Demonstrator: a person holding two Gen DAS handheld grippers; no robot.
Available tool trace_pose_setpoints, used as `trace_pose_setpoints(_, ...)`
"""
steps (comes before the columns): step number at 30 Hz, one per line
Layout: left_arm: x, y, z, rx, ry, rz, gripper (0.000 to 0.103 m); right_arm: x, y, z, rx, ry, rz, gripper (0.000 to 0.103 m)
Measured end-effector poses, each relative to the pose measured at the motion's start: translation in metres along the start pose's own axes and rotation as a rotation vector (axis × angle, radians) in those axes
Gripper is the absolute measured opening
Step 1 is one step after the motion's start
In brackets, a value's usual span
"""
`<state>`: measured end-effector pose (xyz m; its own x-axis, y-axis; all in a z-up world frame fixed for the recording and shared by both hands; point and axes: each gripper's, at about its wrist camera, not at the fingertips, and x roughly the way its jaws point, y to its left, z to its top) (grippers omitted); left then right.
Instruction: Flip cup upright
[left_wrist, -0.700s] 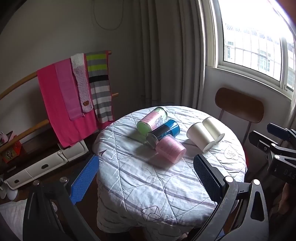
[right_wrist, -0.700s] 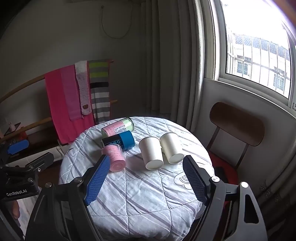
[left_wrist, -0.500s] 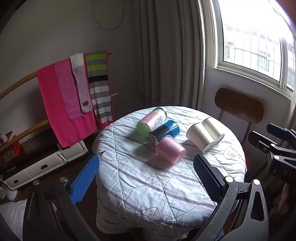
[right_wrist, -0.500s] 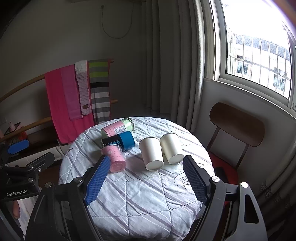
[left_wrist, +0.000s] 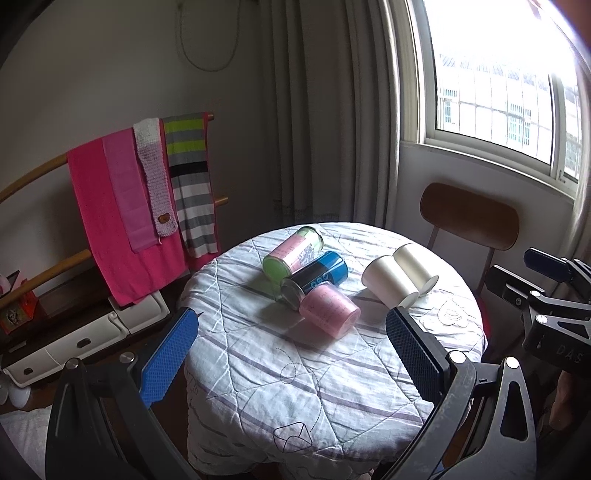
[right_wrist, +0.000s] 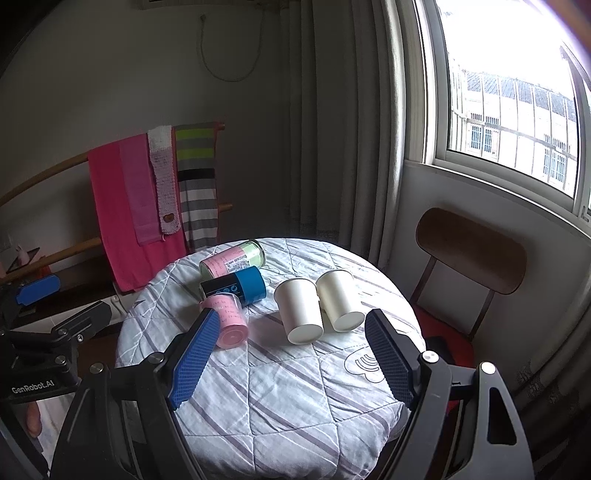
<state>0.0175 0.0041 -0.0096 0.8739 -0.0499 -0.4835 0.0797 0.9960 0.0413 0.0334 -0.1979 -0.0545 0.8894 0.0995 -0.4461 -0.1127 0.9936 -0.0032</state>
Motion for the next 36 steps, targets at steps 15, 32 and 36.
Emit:
trace_pose_setpoints(15, -0.008, -0.008, -0.004, -0.035, -0.104, 0.03, 0.103, -0.021, 0.001, -0.007, -0.037, -0.258, -0.029, 0.082)
trace_pose_setpoints(32, -0.003, -0.011, -0.008, -0.015, -0.094, -0.01, 0.103, -0.021, -0.005, -0.018, 0.009, -0.257, 0.011, 0.082)
trace_pose_setpoints(36, -0.003, -0.013, -0.008, -0.016, -0.094, -0.012, 0.103, -0.021, -0.005, -0.019, 0.011, -0.258, 0.014, 0.082)
